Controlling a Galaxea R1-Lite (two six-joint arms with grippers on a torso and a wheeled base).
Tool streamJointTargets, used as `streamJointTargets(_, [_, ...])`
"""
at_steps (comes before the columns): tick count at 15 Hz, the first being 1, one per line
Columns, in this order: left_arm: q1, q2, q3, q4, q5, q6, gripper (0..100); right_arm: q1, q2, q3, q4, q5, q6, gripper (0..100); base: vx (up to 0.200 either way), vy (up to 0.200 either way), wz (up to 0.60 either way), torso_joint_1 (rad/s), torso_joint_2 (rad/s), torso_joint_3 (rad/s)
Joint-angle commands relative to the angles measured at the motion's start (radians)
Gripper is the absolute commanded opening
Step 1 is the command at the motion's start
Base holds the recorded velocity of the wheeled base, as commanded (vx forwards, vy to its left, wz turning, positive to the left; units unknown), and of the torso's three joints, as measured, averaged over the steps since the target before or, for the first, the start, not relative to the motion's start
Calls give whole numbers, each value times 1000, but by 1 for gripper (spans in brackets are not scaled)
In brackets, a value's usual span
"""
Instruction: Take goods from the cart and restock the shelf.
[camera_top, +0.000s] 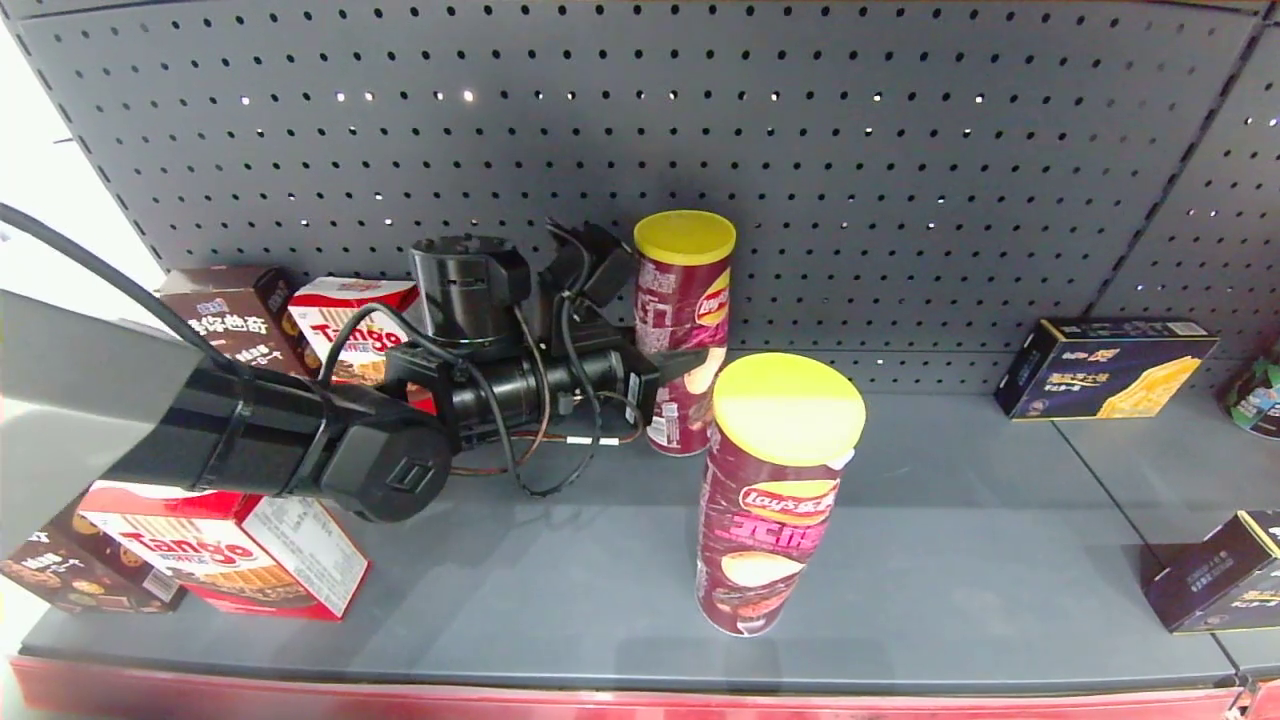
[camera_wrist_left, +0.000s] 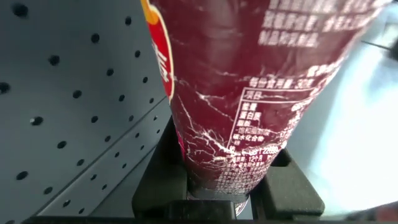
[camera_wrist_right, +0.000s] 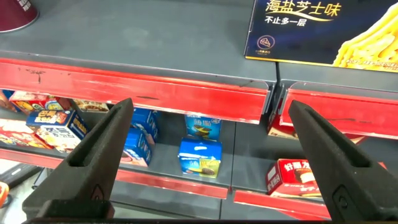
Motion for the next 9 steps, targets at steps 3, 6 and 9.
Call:
streamJointTargets(3, [-4, 40, 10, -36, 1, 2, 0, 0, 3, 0, 0, 0, 0, 100, 0, 0, 0, 0, 0, 0])
streamJointTargets(6, [-6, 53, 27, -60, 1, 14, 100, 0, 3, 0, 0, 0, 0, 100, 0, 0, 0, 0, 0, 0])
streamJointTargets(9, [-15, 53, 57, -94, 9, 17, 100, 0, 3, 0, 0, 0, 0, 100, 0, 0, 0, 0, 0, 0])
